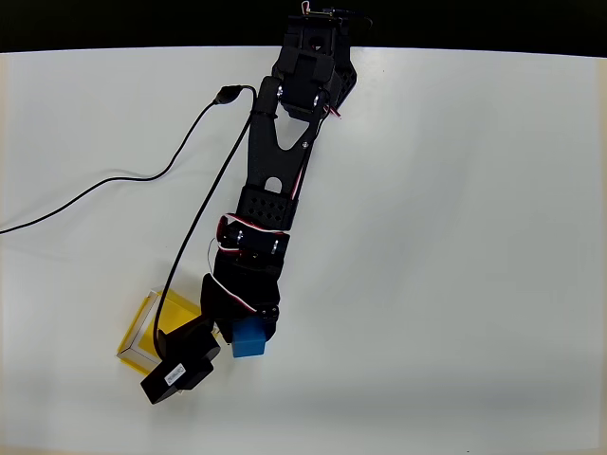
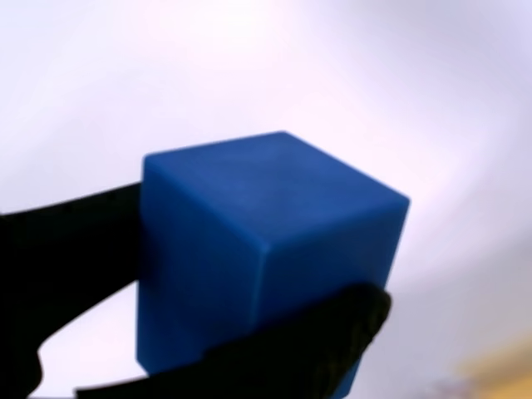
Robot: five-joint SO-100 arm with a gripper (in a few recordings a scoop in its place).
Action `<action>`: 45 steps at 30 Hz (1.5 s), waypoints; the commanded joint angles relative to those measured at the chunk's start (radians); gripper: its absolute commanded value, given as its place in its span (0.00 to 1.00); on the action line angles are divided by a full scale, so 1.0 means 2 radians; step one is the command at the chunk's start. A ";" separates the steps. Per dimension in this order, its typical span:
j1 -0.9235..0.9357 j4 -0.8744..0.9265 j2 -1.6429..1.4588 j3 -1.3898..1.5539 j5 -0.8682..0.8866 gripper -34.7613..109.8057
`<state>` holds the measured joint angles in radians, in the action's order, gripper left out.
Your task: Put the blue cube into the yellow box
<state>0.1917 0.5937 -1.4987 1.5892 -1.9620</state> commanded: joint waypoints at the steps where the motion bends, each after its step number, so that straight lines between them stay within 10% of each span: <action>1: 0.055 -0.067 -0.034 -0.095 -0.008 0.32; 45: 0.112 -0.174 0.193 -0.176 0.101 0.39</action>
<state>0.4019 0.2976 -0.9879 1.2471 -1.7395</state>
